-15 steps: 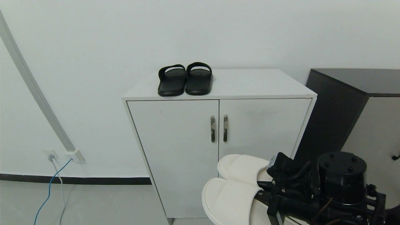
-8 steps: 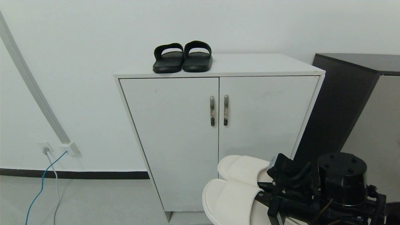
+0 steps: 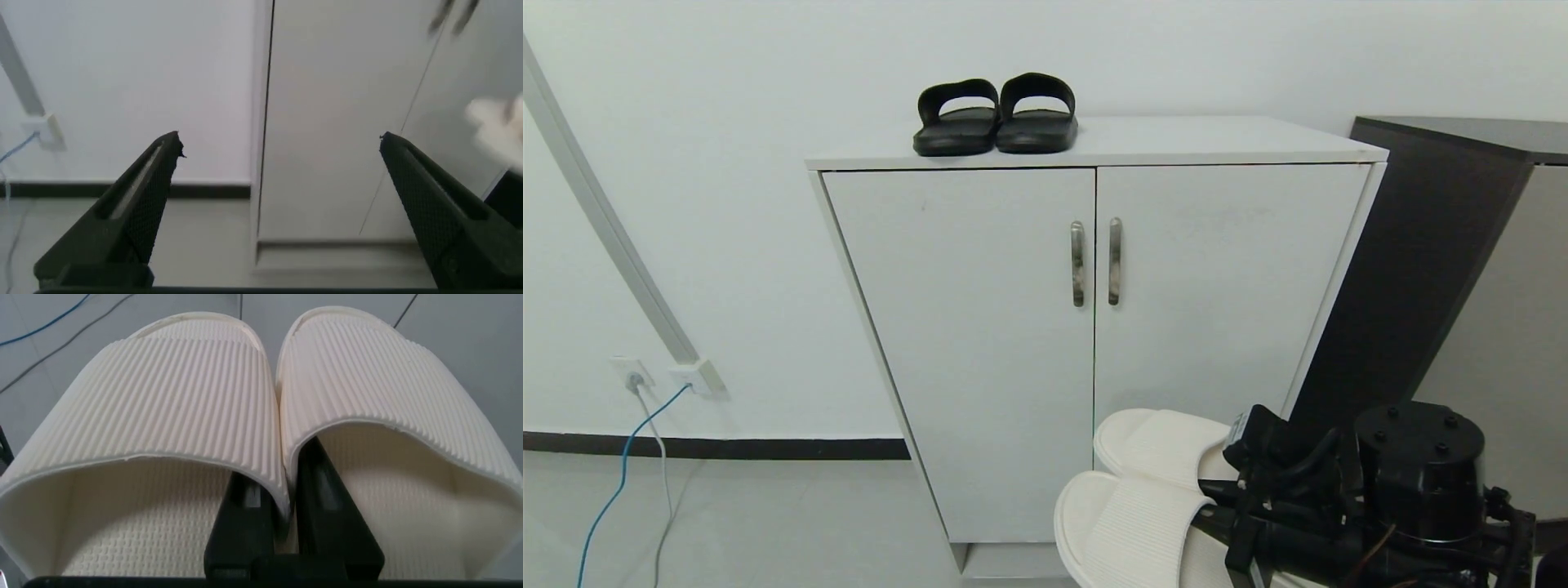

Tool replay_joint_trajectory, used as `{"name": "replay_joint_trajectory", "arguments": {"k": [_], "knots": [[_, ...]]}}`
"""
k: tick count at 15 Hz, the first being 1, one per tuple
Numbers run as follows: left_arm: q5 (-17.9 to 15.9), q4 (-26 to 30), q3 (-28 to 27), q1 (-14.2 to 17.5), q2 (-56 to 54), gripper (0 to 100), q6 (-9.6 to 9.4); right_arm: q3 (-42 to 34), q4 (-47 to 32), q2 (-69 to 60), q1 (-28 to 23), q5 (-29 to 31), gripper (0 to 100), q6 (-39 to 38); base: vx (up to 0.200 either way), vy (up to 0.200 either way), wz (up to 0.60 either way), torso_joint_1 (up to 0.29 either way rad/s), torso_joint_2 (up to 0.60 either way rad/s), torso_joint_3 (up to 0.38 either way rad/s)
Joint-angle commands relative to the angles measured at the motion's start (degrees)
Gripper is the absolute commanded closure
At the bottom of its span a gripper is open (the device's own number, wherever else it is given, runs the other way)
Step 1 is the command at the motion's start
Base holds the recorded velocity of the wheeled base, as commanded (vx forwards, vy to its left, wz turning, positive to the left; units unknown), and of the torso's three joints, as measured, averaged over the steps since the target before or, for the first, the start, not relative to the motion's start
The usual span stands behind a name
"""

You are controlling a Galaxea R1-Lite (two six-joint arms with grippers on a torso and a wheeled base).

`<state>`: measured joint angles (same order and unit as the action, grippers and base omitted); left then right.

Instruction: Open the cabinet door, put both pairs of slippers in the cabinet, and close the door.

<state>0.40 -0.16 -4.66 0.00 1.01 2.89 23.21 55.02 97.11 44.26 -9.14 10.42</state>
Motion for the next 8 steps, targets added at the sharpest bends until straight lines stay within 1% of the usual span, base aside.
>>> {"name": "replay_joint_trajectory", "arguments": {"k": [1,3,4,6,8], "knots": [[-2.1,0.3,-10.0,-0.4,9.4,0,3.18,-0.1,0.0,-0.2,0.1,0.0,100,0.1,0.0,0.0,0.0,0.0,0.0,0.0],[-7.0,0.1,-11.3,-0.4,14.0,0,3.18,-0.2,0.0,-0.3,0.3,0.2,100,0.1,0.0,0.0,0.0,0.0,0.0,0.0],[-10.9,-0.2,-11.7,-0.4,16.3,0,3.18,-0.4,0.0,-0.3,0.3,0.2,100,0.1,0.0,0.0,0.0,-0.017,0.16,0.178],[-18.6,-0.6,-12.7,-0.4,19.4,0,3.18,-0.4,0.0,-0.3,0.3,0.2,100,0.0,0.0,0.0,0.0,-0.007,0.08,0.08],[-22.7,-0.6,-14.0,-0.4,21.8,0,3.18,-0.4,0.0,-0.3,0.3,0.1,100,0.0,0.0,0.0,0.0,0.0,0.0,0.0]]}}
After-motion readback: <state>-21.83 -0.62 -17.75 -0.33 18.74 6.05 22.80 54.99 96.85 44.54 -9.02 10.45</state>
